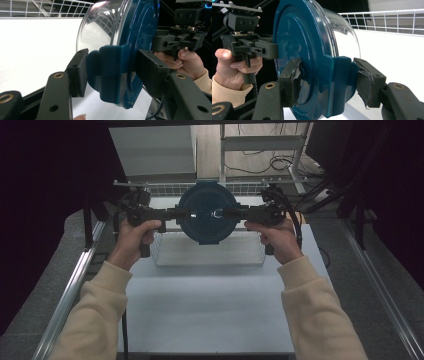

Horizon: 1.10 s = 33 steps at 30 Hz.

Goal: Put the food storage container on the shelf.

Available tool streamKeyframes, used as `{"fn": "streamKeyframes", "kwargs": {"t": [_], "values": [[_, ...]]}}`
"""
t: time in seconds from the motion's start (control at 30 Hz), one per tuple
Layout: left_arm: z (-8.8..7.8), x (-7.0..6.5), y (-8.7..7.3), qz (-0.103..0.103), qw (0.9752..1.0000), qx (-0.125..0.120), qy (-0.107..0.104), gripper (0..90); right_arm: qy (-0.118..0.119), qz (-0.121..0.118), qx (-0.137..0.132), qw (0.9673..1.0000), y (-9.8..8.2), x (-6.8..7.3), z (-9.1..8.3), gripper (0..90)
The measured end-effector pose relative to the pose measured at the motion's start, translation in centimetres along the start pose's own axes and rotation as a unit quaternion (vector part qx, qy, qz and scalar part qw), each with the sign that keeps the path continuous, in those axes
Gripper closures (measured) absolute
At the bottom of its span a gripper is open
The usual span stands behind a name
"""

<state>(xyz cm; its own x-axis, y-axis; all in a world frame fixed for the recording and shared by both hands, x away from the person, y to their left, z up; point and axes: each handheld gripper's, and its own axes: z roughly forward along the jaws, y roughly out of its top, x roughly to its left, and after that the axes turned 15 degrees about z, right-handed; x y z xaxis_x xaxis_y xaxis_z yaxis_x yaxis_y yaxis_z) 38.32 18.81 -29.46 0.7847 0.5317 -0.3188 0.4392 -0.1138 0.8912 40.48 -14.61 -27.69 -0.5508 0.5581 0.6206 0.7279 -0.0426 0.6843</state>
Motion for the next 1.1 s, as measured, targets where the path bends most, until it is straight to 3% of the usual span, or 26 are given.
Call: {"fn": "streamKeyframes", "kwargs": {"t": [0.27,0.6,0.9,1.1], "values": [[0.1,0.9,0.8,-0.006,1.0,-0.001,0.005,44.9,0.003,0.007,0.006,1.0,1.3,-0.3,0.7,42.0],[1.6,3.5,2.0,-0.026,0.9996,0.007,-0.006,44.5,-0.008,0.025,0.011,0.9996,3.3,-1.5,1.6,41.9],[4.0,6.8,1.3,-0.065,0.9973,0.032,-0.01,43.1,-0.025,0.068,0.025,0.9971,3.8,-4.5,3.9,41.6],[4.5,7.9,1.2,-0.097,0.9951,0.012,-0.015,43.7,-0.02,0.094,0.006,0.9953,4.0,-5.6,4.5,41.1]]}}
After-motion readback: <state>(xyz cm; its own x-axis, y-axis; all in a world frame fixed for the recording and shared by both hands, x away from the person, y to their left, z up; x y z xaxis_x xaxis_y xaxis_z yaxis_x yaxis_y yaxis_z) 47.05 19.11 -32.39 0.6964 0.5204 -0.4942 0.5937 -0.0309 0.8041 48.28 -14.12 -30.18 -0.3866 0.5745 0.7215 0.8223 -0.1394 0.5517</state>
